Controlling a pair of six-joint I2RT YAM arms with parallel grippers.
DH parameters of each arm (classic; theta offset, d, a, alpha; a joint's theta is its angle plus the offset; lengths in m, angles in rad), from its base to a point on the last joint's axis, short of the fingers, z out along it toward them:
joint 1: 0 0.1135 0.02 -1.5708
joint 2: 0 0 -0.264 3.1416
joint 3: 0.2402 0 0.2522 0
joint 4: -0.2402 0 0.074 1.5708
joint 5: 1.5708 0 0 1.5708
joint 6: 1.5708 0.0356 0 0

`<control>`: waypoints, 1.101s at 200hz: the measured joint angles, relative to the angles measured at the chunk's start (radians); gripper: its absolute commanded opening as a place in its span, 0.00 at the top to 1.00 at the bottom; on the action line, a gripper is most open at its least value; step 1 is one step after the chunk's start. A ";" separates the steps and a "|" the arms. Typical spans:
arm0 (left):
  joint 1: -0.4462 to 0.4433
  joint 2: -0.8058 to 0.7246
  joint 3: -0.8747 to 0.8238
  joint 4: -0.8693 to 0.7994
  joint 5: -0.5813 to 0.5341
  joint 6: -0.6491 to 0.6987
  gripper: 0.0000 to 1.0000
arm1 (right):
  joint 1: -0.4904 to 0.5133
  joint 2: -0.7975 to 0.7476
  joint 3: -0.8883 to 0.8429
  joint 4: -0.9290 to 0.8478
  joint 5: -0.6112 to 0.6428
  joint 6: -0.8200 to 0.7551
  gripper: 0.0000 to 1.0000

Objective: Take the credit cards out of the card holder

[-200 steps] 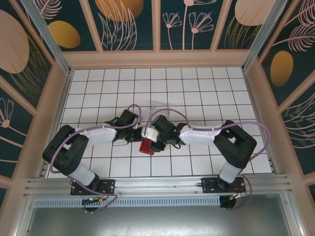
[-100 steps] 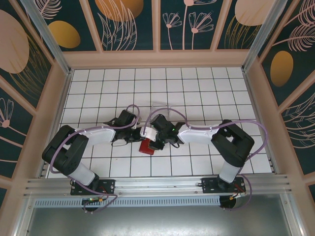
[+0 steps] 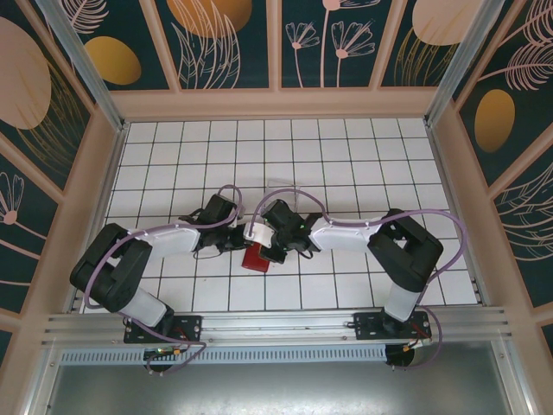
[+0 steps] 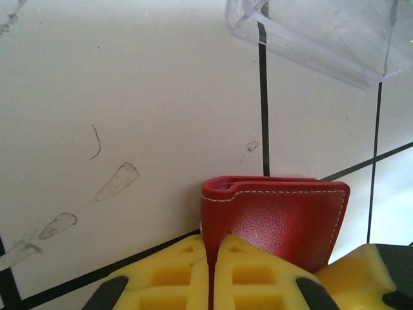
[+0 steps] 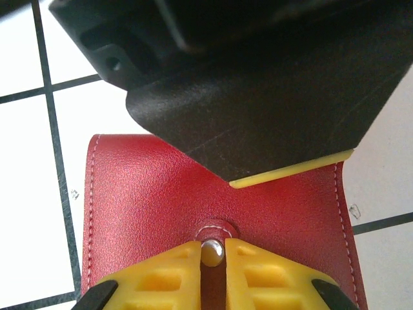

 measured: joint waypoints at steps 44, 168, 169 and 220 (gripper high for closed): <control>-0.010 -0.008 -0.006 0.006 -0.020 0.009 0.94 | 0.000 -0.012 -0.047 0.077 -0.002 0.064 0.88; -0.031 -0.009 -0.006 0.003 -0.014 0.050 0.96 | 0.002 -0.140 -0.338 0.481 0.011 0.197 0.93; -0.032 -0.009 -0.006 0.003 -0.014 0.050 0.96 | 0.002 -0.141 -0.340 0.483 0.011 0.197 0.93; -0.032 -0.007 -0.005 0.000 -0.018 0.054 0.96 | 0.002 -0.197 -0.396 0.551 0.014 0.213 0.90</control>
